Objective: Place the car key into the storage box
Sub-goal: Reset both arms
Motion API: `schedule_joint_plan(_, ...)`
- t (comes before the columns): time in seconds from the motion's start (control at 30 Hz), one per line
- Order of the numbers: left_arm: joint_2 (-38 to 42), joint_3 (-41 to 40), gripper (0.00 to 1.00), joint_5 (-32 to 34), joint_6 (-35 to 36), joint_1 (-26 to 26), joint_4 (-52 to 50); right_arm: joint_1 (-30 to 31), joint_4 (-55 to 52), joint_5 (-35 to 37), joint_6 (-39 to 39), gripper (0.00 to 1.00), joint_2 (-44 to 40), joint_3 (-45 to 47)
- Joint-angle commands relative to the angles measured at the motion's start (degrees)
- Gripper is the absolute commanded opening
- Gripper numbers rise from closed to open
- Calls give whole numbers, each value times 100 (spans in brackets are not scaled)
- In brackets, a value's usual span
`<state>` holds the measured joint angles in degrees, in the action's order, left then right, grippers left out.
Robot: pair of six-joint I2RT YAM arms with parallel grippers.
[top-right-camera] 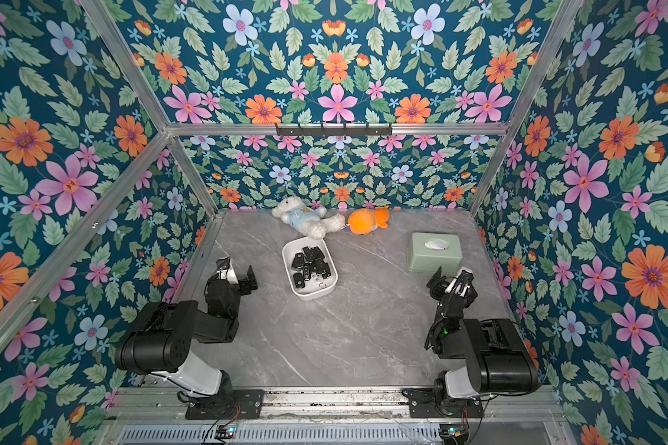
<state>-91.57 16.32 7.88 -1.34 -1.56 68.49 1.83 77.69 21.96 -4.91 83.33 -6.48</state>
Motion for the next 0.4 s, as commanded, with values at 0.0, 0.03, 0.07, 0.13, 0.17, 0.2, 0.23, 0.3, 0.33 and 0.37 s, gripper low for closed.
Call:
schedule_joint_plan(0.0, 8, 30, 100, 52, 82, -11, 49, 3, 192, -7, 48, 99, -1, 0)
schedule_joint_plan(0.03, 3, 24, 100, 47, 83, -11, 48, 2, 186, -7, 49, 99, 0, 2)
schedule_joint_plan(0.07, 7, 29, 100, 47, 84, -13, 47, 2, 186, -7, 50, 99, -1, -3)
schedule_joint_plan(0.13, -2, 38, 100, 39, 95, -12, 34, 2, 188, -11, 58, 99, -1, 1)
schedule_joint_plan(0.17, -20, 51, 100, 34, 82, -11, 27, 19, 185, -1, 63, 99, -1, -2)
schedule_joint_plan(0.2, -19, 59, 100, 13, 82, -11, 25, 20, 185, 1, 69, 99, -1, -2)
schedule_joint_plan(0.23, -19, 62, 100, 16, 82, -13, 17, 25, 187, 10, 69, 99, 8, -3)
schedule_joint_plan(0.3, -10, 47, 100, 27, 87, -11, 23, 25, 185, 17, 69, 99, 14, -2)
schedule_joint_plan(0.33, 5, 24, 100, 22, 99, -20, 61, 28, 186, 14, 69, 99, 8, -2)
schedule_joint_plan(0.37, 16, 34, 100, 25, 101, -19, 15, 28, 184, 19, 69, 99, 9, -6)
